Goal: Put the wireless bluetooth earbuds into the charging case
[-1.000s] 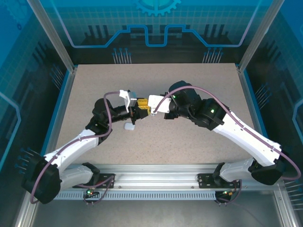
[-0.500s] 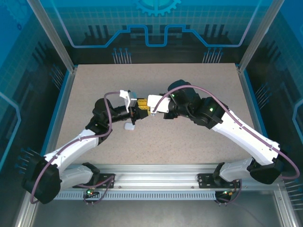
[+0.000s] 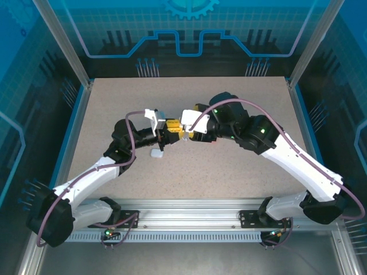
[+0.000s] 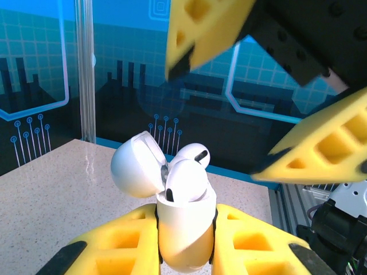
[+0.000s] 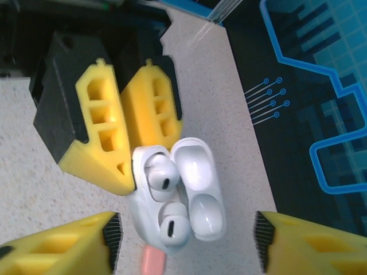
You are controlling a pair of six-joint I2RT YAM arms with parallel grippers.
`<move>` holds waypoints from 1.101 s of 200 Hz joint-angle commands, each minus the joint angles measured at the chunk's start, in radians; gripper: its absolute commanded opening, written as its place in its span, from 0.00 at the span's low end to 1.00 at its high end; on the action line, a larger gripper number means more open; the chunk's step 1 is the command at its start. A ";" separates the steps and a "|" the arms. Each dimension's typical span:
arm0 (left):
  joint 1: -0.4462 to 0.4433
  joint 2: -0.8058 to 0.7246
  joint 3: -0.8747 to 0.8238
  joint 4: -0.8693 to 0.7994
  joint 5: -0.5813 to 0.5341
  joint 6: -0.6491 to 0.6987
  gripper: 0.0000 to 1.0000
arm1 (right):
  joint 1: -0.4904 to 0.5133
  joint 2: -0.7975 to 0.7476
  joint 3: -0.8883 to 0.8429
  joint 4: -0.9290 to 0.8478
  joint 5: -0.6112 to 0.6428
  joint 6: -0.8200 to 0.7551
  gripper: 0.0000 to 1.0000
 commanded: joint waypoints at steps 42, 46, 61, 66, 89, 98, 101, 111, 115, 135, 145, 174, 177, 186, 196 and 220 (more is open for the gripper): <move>-0.007 -0.011 0.000 0.061 0.001 0.017 0.02 | -0.246 -0.162 -0.102 0.053 -0.430 0.201 1.00; -0.006 -0.013 0.001 0.063 0.003 0.016 0.02 | -0.260 -0.159 -0.109 0.049 -0.455 0.207 1.00; -0.007 -0.011 -0.001 0.076 0.012 0.016 0.02 | -0.297 -0.146 -0.128 0.041 -0.544 0.218 1.00; -0.007 -0.011 -0.001 0.077 0.012 0.016 0.02 | -0.303 -0.139 -0.133 0.040 -0.574 0.219 1.00; -0.006 -0.010 -0.004 0.086 0.017 0.016 0.02 | -0.322 -0.087 -0.141 0.032 -0.657 0.214 1.00; -0.006 -0.010 -0.002 0.093 0.020 0.014 0.02 | -0.324 -0.064 -0.139 0.034 -0.670 0.213 1.00; -0.006 -0.009 -0.004 0.095 0.020 0.015 0.02 | -0.325 -0.057 -0.139 0.035 -0.676 0.213 1.00; -0.007 -0.010 -0.005 0.100 0.023 0.016 0.02 | -0.325 -0.033 -0.137 0.045 -0.683 0.216 1.00; -0.006 -0.012 -0.005 0.103 0.023 0.017 0.02 | -0.325 -0.024 -0.134 0.047 -0.687 0.217 1.00; -0.007 -0.012 -0.009 0.109 0.029 0.019 0.02 | -0.326 0.018 -0.121 0.064 -0.718 0.226 1.00; -0.007 -0.013 -0.010 0.110 0.030 0.020 0.02 | -0.326 0.038 -0.108 0.061 -0.741 0.229 1.00; -0.006 -0.013 -0.009 0.108 0.025 0.020 0.02 | -0.322 0.070 -0.082 0.022 -0.786 0.212 1.00; -0.006 -0.012 -0.009 0.106 0.024 0.020 0.02 | -0.322 0.071 -0.080 0.017 -0.786 0.208 1.00; -0.006 -0.013 -0.009 0.105 0.022 0.022 0.02 | -0.318 0.069 -0.081 0.007 -0.793 0.202 0.99; -0.006 -0.010 -0.009 0.105 0.020 0.023 0.02 | -0.316 0.063 -0.084 0.003 -0.805 0.198 0.97; -0.008 -0.008 -0.006 0.099 0.018 0.024 0.02 | -0.312 0.043 -0.092 0.007 -0.810 0.189 0.92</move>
